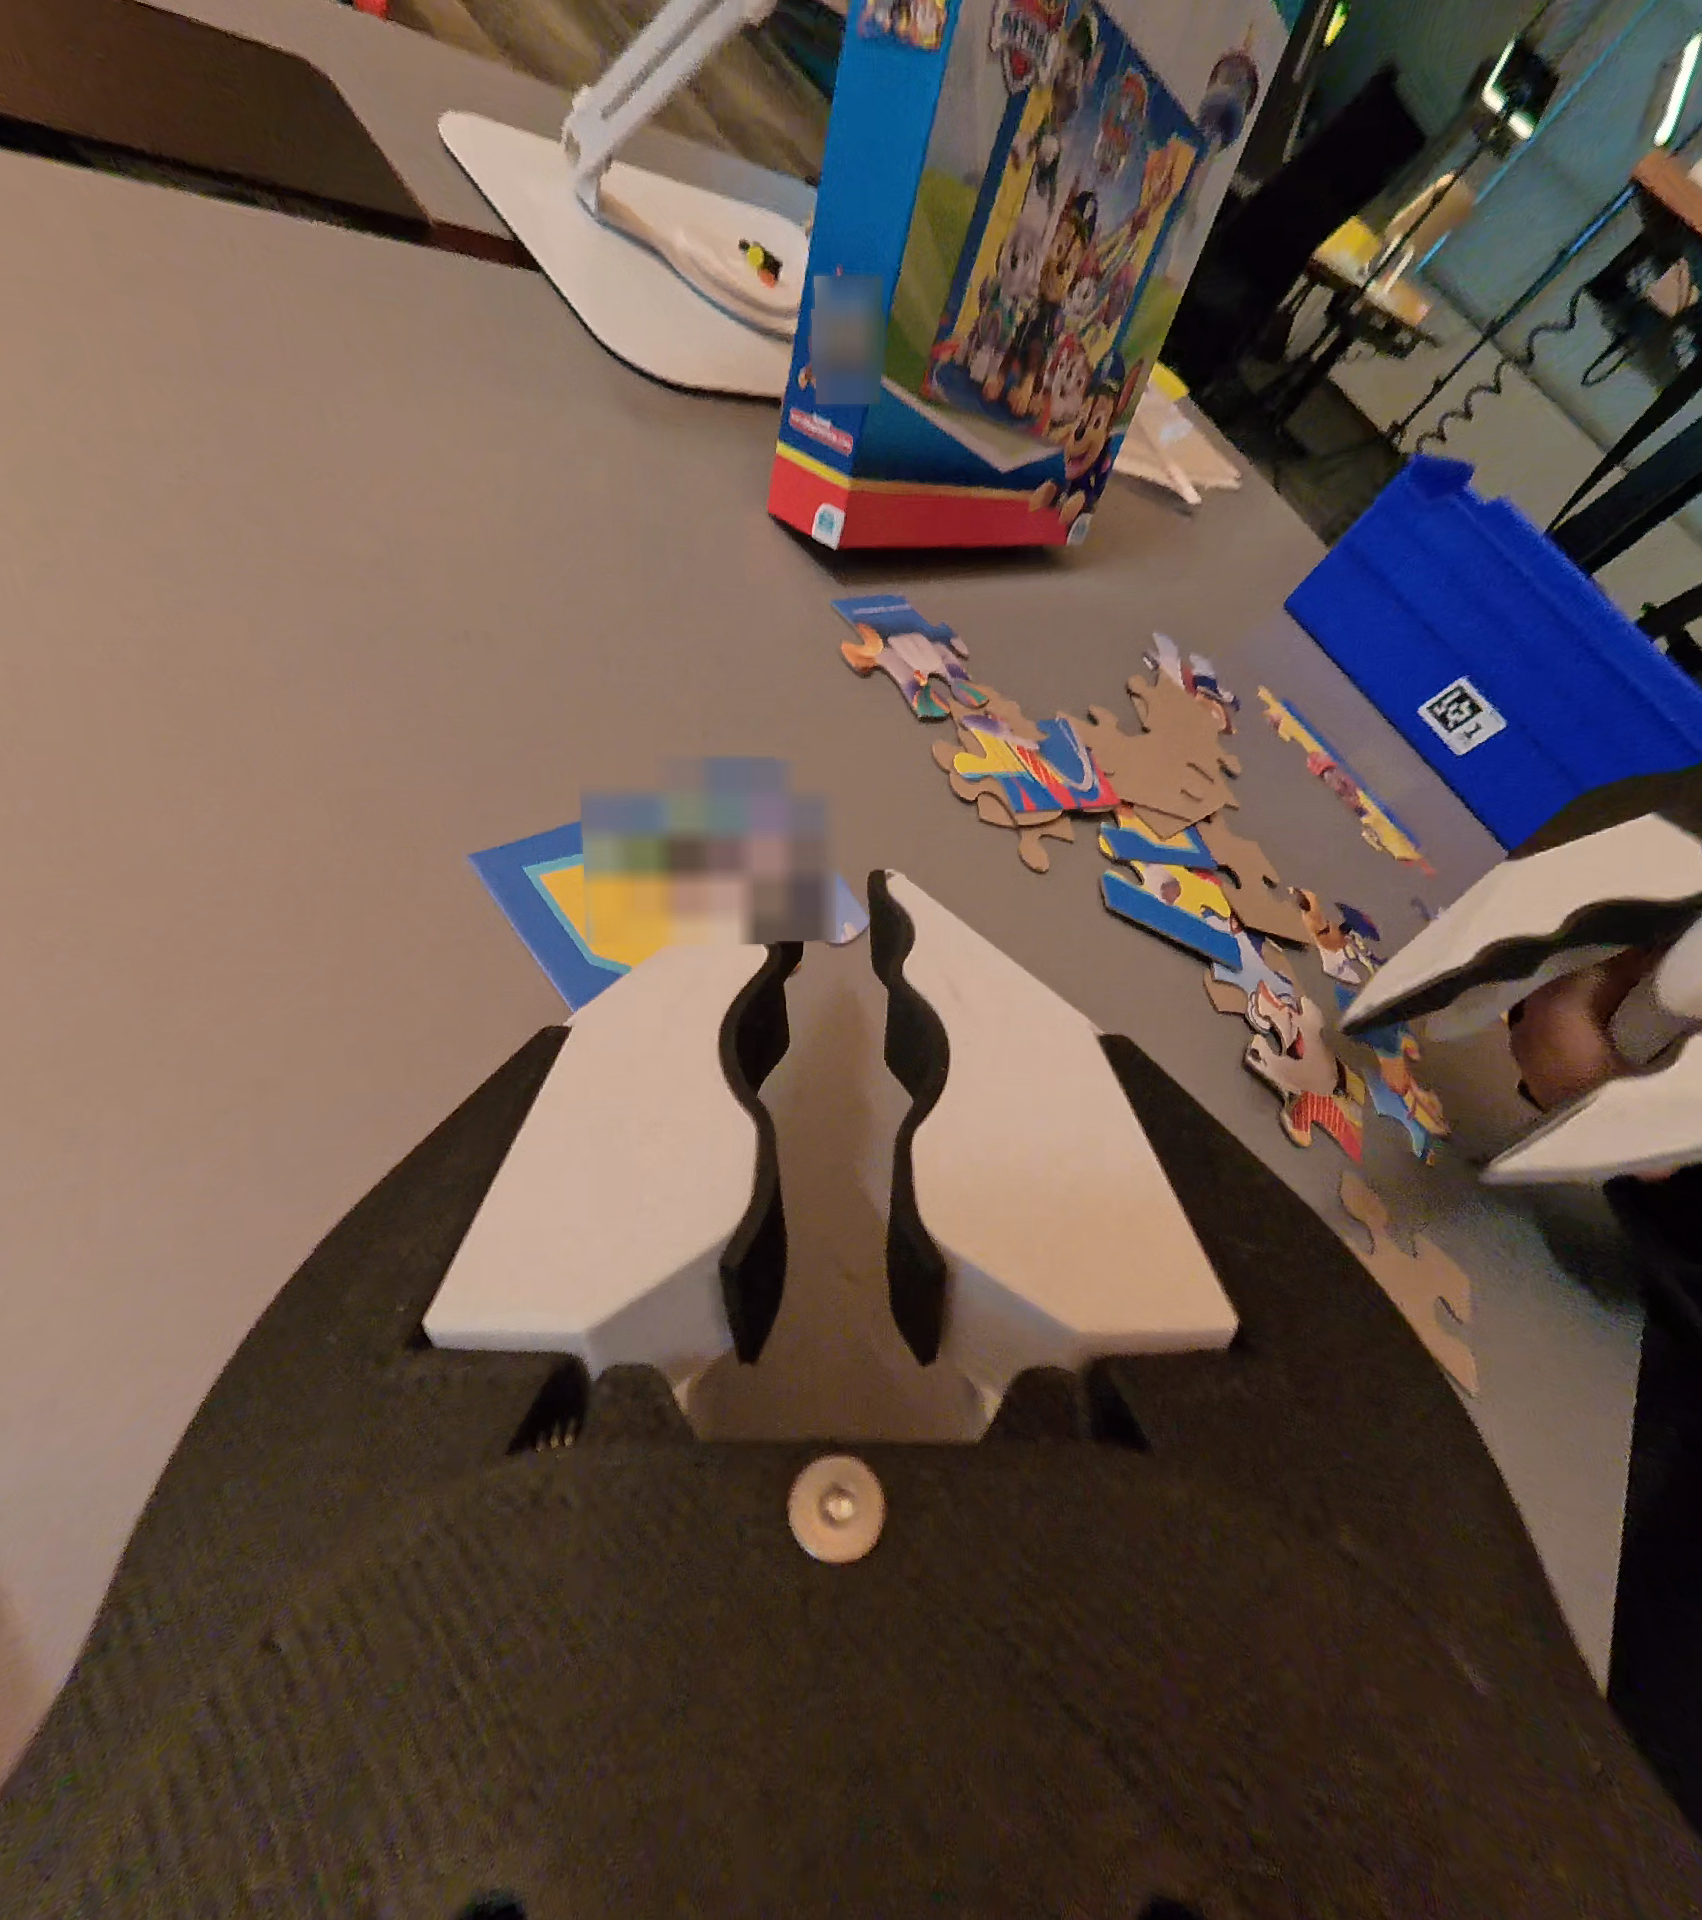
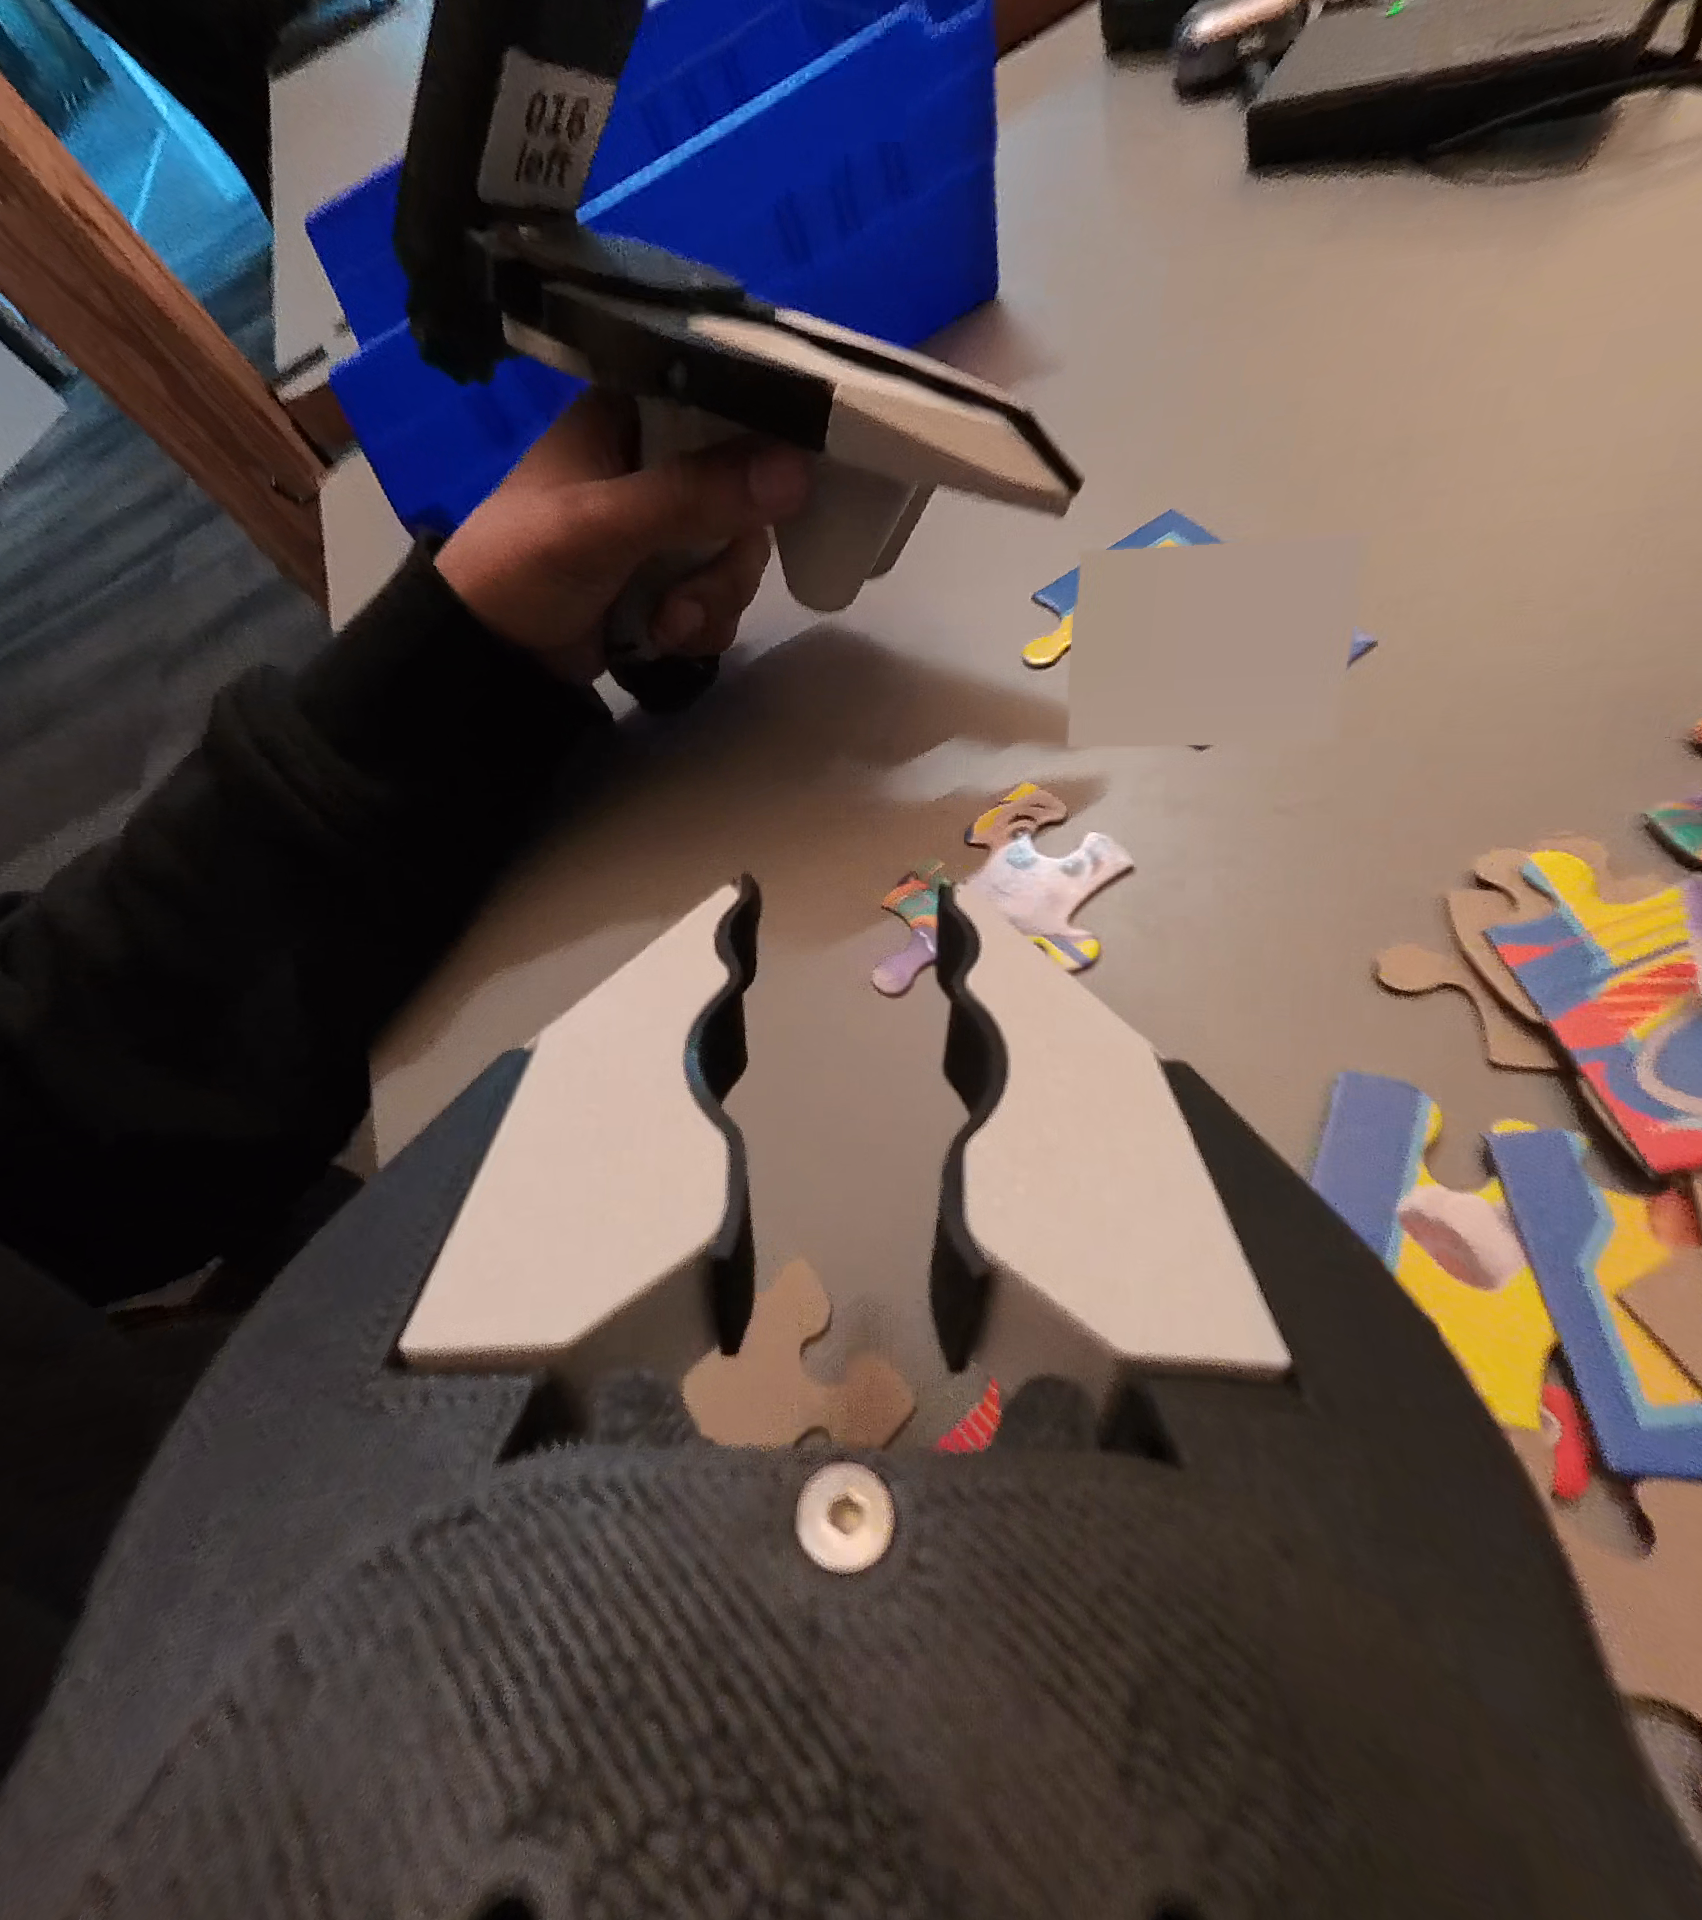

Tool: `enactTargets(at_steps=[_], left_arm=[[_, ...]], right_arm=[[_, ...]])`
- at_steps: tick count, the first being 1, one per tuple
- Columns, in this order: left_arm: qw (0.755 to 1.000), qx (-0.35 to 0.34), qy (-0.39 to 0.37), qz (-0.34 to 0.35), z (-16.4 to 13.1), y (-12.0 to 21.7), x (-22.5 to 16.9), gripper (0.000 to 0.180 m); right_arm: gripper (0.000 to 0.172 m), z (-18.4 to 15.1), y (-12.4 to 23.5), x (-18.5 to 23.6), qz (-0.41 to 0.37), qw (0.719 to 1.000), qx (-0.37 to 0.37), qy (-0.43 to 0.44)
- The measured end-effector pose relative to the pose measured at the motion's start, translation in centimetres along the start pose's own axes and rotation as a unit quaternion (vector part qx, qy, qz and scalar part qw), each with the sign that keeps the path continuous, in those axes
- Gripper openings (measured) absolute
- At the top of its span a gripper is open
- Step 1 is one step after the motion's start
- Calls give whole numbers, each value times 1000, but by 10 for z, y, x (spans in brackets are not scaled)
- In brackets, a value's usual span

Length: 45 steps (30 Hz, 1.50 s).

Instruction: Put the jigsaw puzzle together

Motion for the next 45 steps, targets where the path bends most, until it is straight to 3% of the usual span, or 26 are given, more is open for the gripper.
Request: enactTargets(at_steps=[5,11,16,21,24,31,35,38,41,45], left_arm=[[1000,-17,4,3,1,5,4,10],[1000,-20,3,5,2,7,6,11],[1000,-20,2,4,2,7,6,11],[1000,-20,2,4,2,7,6,11],[1000,-19,0,5,1,6,5,11],[1000,-19,-5,11,1,5,5,11],[1000,-17,-7,15,1,5,6,11],[1000,-12,-13,18,1,4,5,11],[999,-8,-30,37,0,5,6,11],[999,-9,-35,40,2,5,6,11]], right_arm=[[33,-9,-38,-10,-90,989,107,48],[33,-18,-56,-15,-125,977,155,78],[11,-29,-48,-1,-114,976,164,81],[23,-36,-28,8,-138,970,167,109],[24,-26,-5,-15,-189,966,142,107],[40,6,28,-76,-199,976,92,13],[50,26,12,-108,-229,968,106,11],[65,33,-15,-143,-230,959,158,-56],[82,38,-35,-165,-239,953,163,-93],[85,33,-47,-173,-281,939,184,-69]])
Point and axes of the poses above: each gripper's, where its closed fingertips meet, y back along the fingers, z out of its top, x = y × z across the jaws, the point moved 9 cm from there along y, back along the fingers, and after that the axes turned 1 degree about -x, right-handed, at the moved point
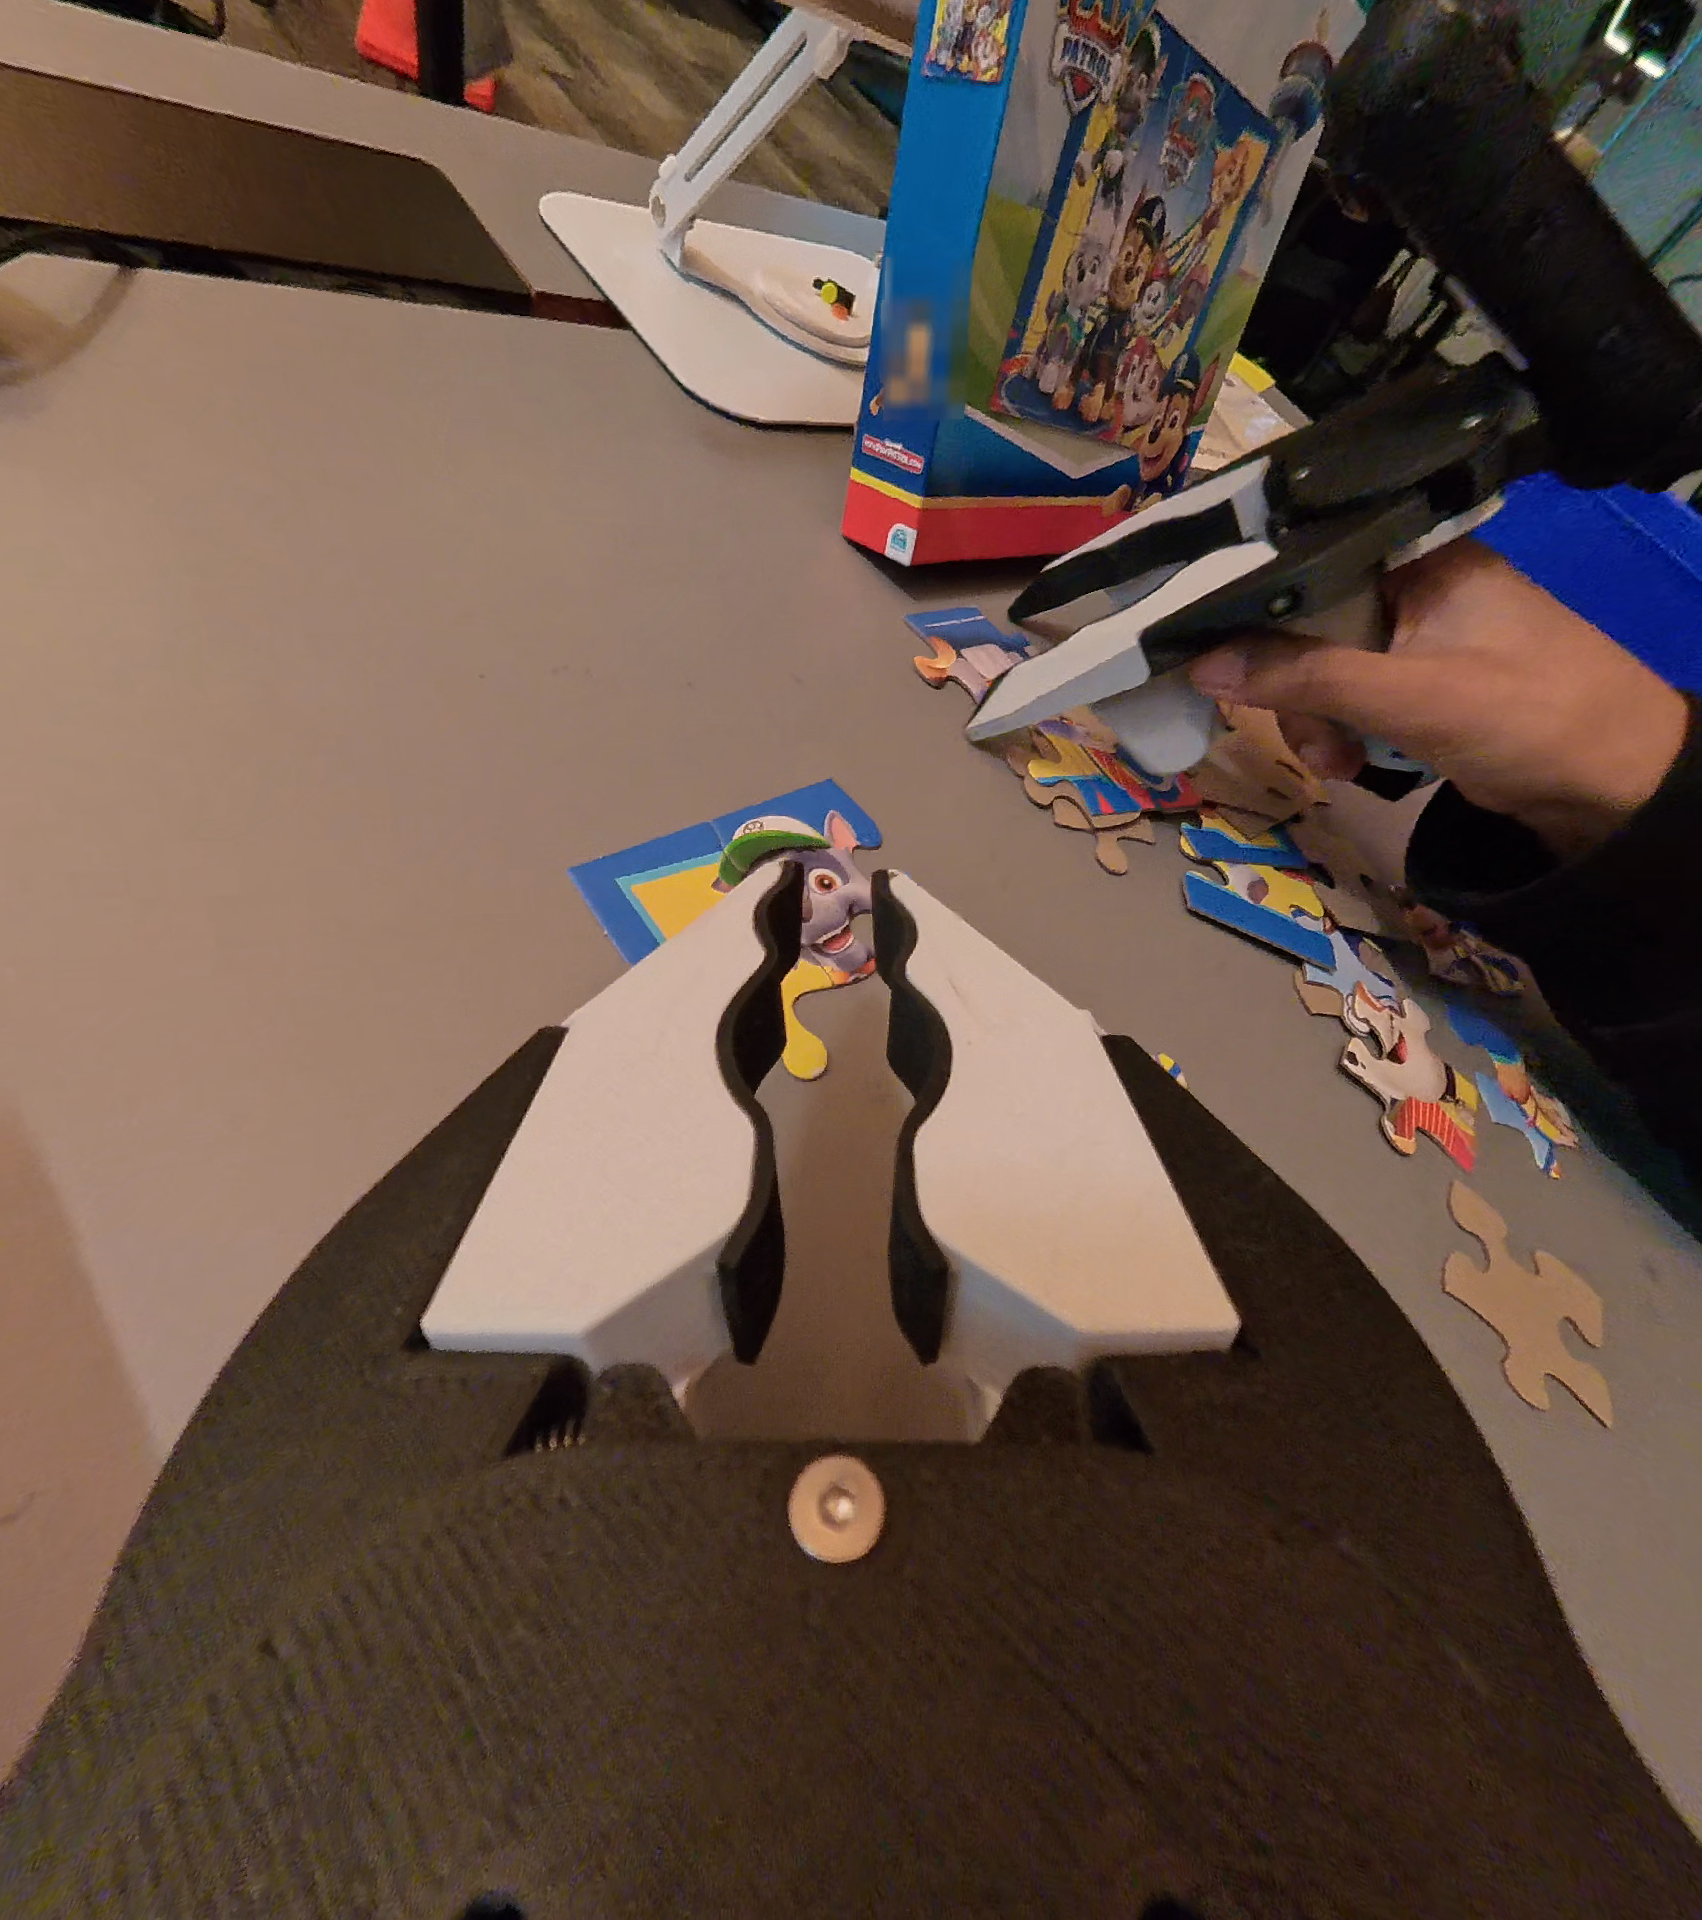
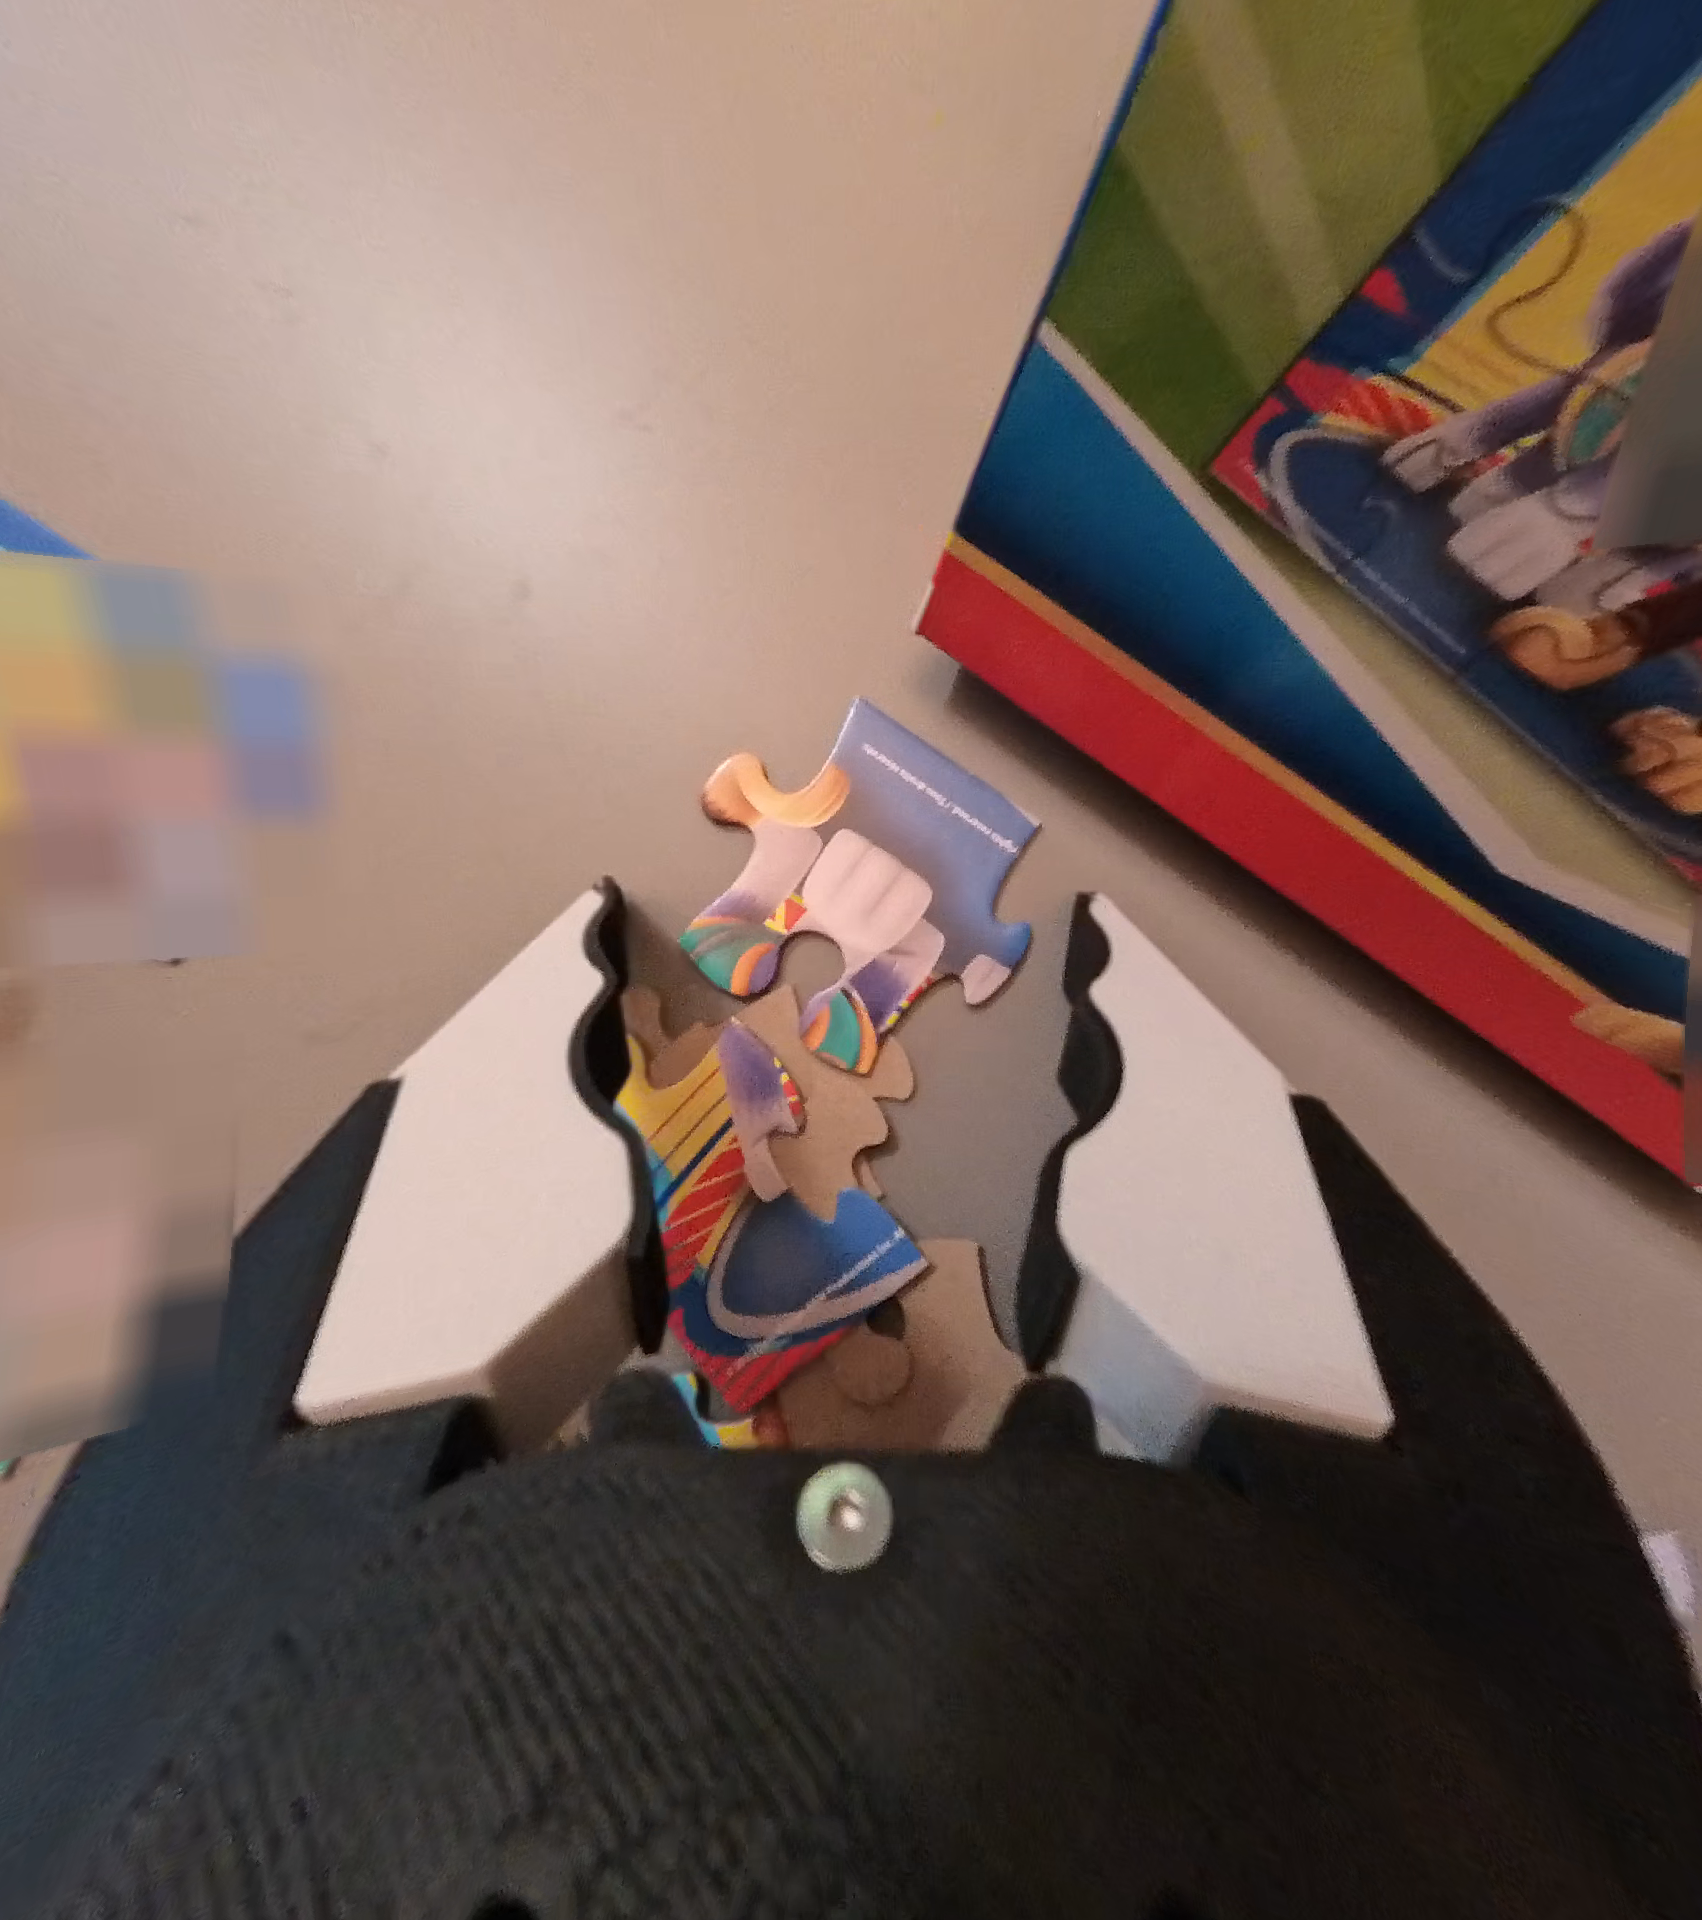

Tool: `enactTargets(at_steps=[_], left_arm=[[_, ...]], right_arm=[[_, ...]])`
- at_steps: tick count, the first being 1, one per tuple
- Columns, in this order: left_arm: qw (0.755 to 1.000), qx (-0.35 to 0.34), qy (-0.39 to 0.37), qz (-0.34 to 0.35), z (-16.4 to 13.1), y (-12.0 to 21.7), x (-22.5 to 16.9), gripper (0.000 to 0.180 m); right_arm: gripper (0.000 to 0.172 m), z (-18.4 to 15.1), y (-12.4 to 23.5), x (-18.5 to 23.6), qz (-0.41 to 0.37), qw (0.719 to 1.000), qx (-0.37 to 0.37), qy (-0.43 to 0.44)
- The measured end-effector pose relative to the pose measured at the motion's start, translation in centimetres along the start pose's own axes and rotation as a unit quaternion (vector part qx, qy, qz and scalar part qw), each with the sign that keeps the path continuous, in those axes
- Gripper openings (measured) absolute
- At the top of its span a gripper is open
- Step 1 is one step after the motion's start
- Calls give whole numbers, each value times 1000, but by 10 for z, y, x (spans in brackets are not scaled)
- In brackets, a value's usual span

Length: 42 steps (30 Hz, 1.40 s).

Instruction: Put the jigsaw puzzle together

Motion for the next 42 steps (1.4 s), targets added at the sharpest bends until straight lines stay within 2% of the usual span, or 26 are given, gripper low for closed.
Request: enactTargets(at_steps=[4,7,11,13,14,15,17,19,24,29,34,39,40,42], left_arm=[[1000,-2,-3,-3,1,0,-1,11],[1000,-5,-3,-2,2,1,-1,11],[1000,-11,1,-2,2,2,0,11],[1000,-14,2,-3,3,3,0,11],[1000,-15,2,-3,3,3,0,11],[1000,-16,2,-4,3,3,0,11],[1000,-16,2,-5,3,3,0,11],[1000,-14,2,-8,3,2,-1,11],[1000,-6,-3,-12,1,-2,-4,11],[1000,-2,-5,-12,0,-4,-6,11],[1000,-6,1,-21,0,-5,-8,11],[1000,-4,-2,-16,-1,-4,-7,11],[1000,-5,-3,-15,0,-4,-7,11],[1000,-6,-2,-16,0,-3,-6,11]], right_arm=[[77,-3,1,3,-5,1000,-16,1],[58,-6,4,6,0,1000,-20,7],[56,-9,8,10,16,1000,-20,17],[56,-10,16,12,31,998,-44,23],[43,-9,22,14,38,997,-65,29],[17,-9,31,16,45,994,-92,38],[22,-13,48,19,49,990,-121,53],[29,-23,60,19,51,990,-114,63],[32,-52,84,18,69,989,-113,60],[39,-74,99,6,40,989,-126,67],[53,-68,80,6,63,987,-109,100],[73,-57,45,9,60,983,-38,167],[73,-57,41,11,68,983,-25,169],[61,-55,41,14,88,983,-16,161]])
Point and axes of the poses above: each gripper's, where its closed fingertips meet, y back along the fingers, z out of its top, x = y × z across the jaws, the point moved 9 cm from there along y, back along the fingers, and after that the axes turned 1 degree about -x, right-handed, at the moved point
